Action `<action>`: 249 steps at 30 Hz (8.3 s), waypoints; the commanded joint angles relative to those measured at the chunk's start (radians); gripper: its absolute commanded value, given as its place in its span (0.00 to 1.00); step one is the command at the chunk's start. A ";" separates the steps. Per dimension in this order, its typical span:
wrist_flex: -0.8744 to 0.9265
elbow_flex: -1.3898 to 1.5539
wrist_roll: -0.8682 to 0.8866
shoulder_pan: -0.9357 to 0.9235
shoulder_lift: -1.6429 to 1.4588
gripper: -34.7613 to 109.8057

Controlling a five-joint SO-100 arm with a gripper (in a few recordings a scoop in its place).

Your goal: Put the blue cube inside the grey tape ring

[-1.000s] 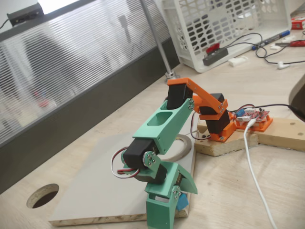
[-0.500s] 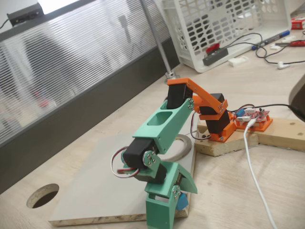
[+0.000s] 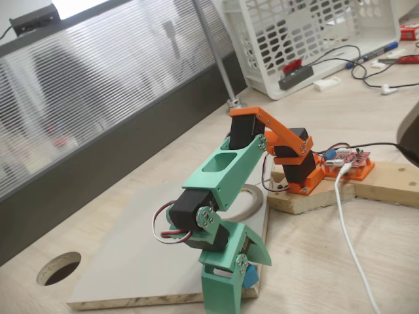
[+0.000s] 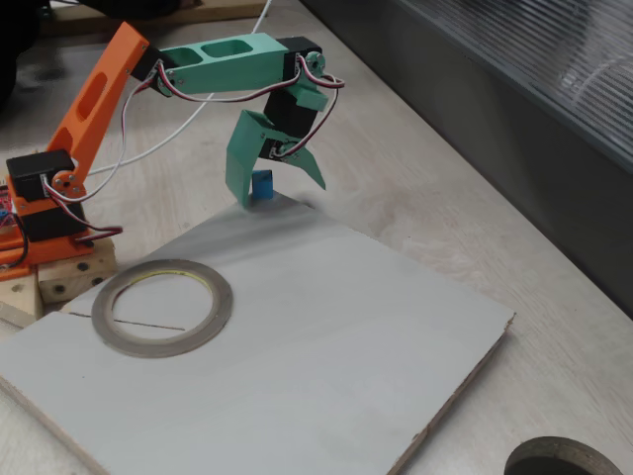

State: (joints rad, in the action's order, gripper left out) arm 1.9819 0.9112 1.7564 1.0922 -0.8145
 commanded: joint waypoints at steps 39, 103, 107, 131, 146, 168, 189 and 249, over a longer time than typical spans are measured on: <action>-0.224 -0.006 0.015 0.008 -0.267 0.26; -0.772 1.310 0.005 -1.233 -1.172 0.26; -0.772 1.312 0.005 -1.233 -1.173 0.26; -0.761 1.312 0.009 -1.331 -1.155 0.26; -0.769 1.313 0.009 -1.321 -1.155 0.26; -0.759 1.313 0.011 -1.328 -1.154 0.26; -0.739 1.296 0.017 -1.331 -1.042 0.47; 0.023 0.844 0.005 -1.310 -1.020 0.58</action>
State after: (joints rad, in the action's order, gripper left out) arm 1.9880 1.7794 1.7518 -0.2194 -1.8316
